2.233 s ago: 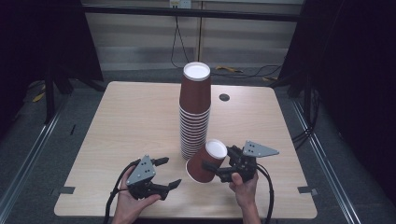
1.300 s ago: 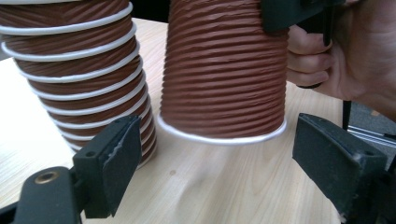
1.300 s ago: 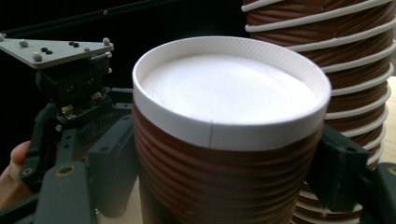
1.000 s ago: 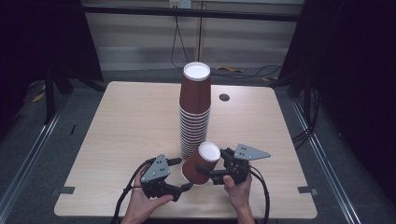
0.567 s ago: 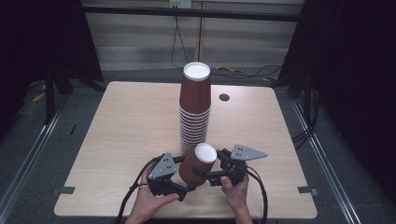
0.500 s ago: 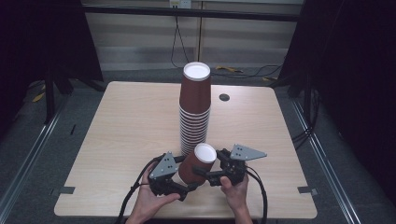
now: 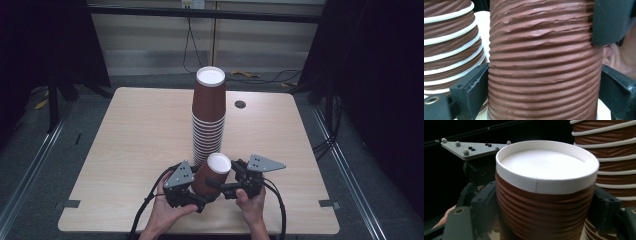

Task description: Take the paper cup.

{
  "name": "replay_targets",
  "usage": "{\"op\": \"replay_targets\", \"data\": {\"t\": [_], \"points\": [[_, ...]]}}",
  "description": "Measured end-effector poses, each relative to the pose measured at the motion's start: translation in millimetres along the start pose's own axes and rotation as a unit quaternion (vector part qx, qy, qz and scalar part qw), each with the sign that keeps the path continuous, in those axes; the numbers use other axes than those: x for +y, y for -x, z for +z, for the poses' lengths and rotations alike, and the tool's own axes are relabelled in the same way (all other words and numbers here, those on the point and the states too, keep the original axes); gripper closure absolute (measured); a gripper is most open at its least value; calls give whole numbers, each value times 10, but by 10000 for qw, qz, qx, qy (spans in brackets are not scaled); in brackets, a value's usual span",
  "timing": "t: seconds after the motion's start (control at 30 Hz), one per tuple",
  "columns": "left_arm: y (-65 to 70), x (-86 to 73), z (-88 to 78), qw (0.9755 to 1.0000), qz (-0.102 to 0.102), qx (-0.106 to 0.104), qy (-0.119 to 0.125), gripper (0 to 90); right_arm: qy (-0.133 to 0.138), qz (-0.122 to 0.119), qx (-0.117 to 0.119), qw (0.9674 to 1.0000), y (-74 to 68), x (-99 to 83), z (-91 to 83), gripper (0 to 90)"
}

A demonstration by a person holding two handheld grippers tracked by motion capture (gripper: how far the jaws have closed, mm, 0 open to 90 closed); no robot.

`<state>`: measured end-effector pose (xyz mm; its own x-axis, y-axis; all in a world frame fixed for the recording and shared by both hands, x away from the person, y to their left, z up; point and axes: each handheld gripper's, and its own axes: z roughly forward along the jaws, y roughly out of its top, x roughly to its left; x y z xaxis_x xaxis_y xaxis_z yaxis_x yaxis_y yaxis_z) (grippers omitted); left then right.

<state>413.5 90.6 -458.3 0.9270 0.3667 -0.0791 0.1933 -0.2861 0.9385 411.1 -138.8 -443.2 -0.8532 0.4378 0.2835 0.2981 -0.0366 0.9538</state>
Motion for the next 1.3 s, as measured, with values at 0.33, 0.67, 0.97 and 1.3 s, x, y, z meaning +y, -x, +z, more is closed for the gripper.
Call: {"op": "replay_targets", "data": {"t": [0.33,0.67,0.97,1.3], "points": [[2,48,-30,9998,89,56,-160,115,72,78,22,9999,13,-2,2,193],[-22,60,-36,9991,141,103,-382,119,122,132,51,9998,25,7,4,149],[-45,53,-73,9987,149,125,-463,118,106,155,-66,9998,43,17,-52,133],[-82,52,-105,9979,217,95,-607,115,18,139,-66,9999,61,31,-113,129]]}}
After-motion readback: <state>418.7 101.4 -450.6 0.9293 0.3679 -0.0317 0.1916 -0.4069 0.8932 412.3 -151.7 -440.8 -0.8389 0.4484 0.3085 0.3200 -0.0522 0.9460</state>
